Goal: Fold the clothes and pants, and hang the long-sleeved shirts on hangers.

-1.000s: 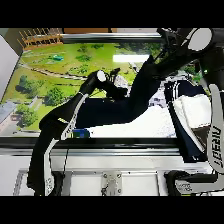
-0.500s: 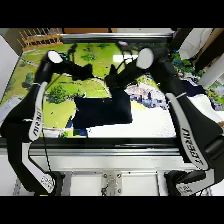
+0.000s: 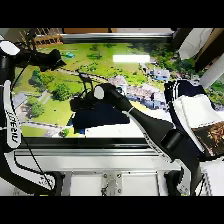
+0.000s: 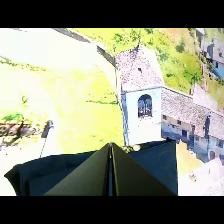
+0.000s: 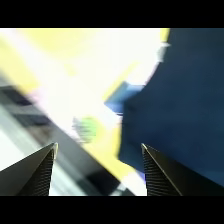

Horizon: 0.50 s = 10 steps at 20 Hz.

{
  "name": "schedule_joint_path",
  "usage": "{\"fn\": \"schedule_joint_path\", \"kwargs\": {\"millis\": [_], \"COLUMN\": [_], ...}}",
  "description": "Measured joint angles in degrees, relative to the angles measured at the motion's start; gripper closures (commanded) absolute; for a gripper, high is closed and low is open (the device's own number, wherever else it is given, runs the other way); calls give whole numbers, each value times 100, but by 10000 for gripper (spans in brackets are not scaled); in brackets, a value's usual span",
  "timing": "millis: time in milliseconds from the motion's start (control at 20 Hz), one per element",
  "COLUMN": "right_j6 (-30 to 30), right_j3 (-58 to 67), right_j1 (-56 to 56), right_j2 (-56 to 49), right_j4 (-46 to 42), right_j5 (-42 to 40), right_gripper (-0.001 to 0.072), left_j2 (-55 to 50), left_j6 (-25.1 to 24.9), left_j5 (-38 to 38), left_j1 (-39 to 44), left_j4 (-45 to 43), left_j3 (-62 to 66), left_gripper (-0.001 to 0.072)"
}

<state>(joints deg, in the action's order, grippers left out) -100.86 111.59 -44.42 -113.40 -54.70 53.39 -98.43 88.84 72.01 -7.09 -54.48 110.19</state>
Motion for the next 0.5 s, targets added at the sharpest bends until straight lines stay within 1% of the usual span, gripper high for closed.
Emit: {"fn": "schedule_joint_path", "kwargs": {"millis": [100,200,350,500], "right_j6": [525,925,1283,1438], "right_j3": [-24,-192,-903,-2063], "right_j1": [48,275,925,1943], "right_j2": [-4,212,796,1438], "right_j4": [424,437,-2,-455], "right_j5": [-162,-46,361,713], "right_gripper": [126,125,124,120], "left_j2": [39,127,529,1084], "left_j6": [-42,-125,-289,-468], "left_j5": [61,94,-90,-339], "left_j1": [-35,-24,74,267], "left_j4": [2,-4,9,-2], "left_j3": [-4,-125,-811,-1816], "left_gripper": [695,695,694,694]}}
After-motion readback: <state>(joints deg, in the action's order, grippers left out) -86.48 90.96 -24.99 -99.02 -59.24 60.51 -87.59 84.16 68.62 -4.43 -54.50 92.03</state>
